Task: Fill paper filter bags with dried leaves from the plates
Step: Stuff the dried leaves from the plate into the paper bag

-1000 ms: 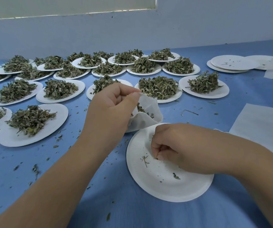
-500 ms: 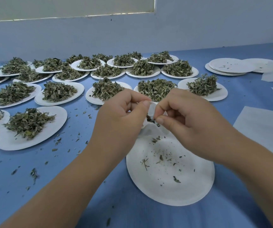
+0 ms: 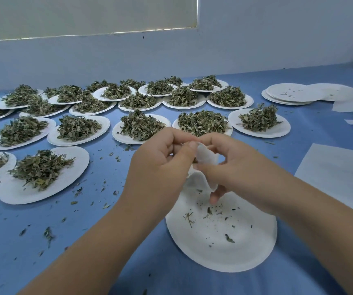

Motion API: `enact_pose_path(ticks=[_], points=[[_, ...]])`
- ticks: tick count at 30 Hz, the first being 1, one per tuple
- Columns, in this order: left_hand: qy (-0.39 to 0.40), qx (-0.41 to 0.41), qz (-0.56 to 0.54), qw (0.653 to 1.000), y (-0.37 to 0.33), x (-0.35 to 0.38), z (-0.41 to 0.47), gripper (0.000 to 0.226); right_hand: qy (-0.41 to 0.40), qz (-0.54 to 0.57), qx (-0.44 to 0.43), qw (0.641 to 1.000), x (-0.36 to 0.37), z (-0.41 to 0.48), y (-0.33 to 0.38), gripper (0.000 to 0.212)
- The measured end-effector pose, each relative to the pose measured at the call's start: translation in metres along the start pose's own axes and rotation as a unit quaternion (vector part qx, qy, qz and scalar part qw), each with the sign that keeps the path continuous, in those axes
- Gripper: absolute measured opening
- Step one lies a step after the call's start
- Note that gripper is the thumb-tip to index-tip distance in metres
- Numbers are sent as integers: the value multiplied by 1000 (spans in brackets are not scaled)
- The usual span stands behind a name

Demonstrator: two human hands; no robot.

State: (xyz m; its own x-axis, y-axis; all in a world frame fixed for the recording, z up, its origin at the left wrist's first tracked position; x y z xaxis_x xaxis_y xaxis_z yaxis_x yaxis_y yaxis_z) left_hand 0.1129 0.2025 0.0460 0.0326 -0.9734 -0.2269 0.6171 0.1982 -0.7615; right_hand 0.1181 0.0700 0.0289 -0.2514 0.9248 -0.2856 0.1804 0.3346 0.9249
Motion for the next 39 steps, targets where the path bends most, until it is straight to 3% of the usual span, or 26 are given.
enact_pose_path(ticks=[7,13,15,17,19,21,28,31,34,37,39], points=[[7,59,38,998,-13,-1,-1,21,-39,-87,11,995,2,17,26,12],[-40,50,-3,998,-13,-8,-2,23,-119,-275,-7,954,14,33,51,20],[-54,52,-8,997,-14,-12,-2,23,-84,-188,0,978,17,35,45,11],[-63,52,-5,997,-13,-15,-1,20,19,-31,21,999,19,34,35,13],[-65,46,-1,997,-10,-16,1,18,123,51,40,990,21,29,26,26],[-63,40,-5,997,-6,-16,1,19,153,71,30,985,18,28,20,28],[-11,66,13,998,-13,-3,-4,11,16,42,-25,999,9,27,23,18],[-10,79,23,997,-17,2,-6,11,-73,-69,-36,994,10,24,29,24],[-8,77,34,996,-16,4,-7,11,-130,-224,-61,964,16,26,36,22],[-14,78,43,996,-15,0,-4,17,-100,-154,-51,982,14,27,31,14],[-33,66,35,997,-14,-6,-2,19,5,-28,-16,999,14,27,23,5]])
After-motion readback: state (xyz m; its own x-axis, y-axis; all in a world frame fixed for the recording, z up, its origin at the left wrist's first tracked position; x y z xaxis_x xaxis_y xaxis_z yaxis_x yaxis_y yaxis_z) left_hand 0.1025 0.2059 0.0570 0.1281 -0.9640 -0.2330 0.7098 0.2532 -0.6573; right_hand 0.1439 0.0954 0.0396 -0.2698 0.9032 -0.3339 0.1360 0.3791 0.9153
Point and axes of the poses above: each hand's wrist, its own z-axis towards the middle knuckle, its own x-axis out of the palm, y = z × x, the point moved 6 cm from there along z, towards the middle knuckle, and after that the axes turned 15 degrees about x, right-handed, at the moved point
